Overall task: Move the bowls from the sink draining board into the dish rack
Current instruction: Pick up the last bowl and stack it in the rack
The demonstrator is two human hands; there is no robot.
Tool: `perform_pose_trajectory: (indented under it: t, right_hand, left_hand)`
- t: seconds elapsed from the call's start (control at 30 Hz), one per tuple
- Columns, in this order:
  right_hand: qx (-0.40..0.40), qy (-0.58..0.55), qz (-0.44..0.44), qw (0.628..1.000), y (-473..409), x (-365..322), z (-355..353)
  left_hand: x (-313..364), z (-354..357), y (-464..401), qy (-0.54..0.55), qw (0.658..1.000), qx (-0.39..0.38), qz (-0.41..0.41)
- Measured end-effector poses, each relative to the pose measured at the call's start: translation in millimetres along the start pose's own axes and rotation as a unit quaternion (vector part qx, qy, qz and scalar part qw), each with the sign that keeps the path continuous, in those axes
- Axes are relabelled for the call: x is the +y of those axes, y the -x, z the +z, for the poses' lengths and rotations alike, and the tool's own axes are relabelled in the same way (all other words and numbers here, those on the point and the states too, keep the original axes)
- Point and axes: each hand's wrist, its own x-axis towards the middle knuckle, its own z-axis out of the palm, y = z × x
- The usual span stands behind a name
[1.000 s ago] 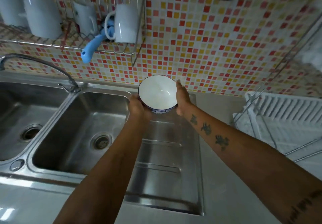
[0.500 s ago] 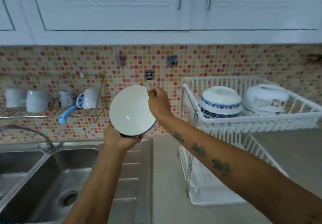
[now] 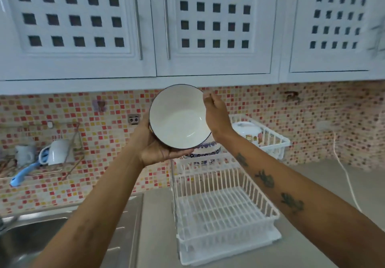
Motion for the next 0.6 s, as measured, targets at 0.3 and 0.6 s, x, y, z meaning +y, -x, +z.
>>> perform_pose_trajectory:
  t: [0.3,0.6]
  right_hand:
    - [-0.145,0.031,0.151,0.977,-33,1,-56]
    - [-0.165,0.035,0.236,0.957,-52,39,-51]
  left_hand:
    - [2,33,-42,-0.159,0.971,0.139,0.113]
    - [-18,17,-91,-0.498,0.750,0.203,0.384]
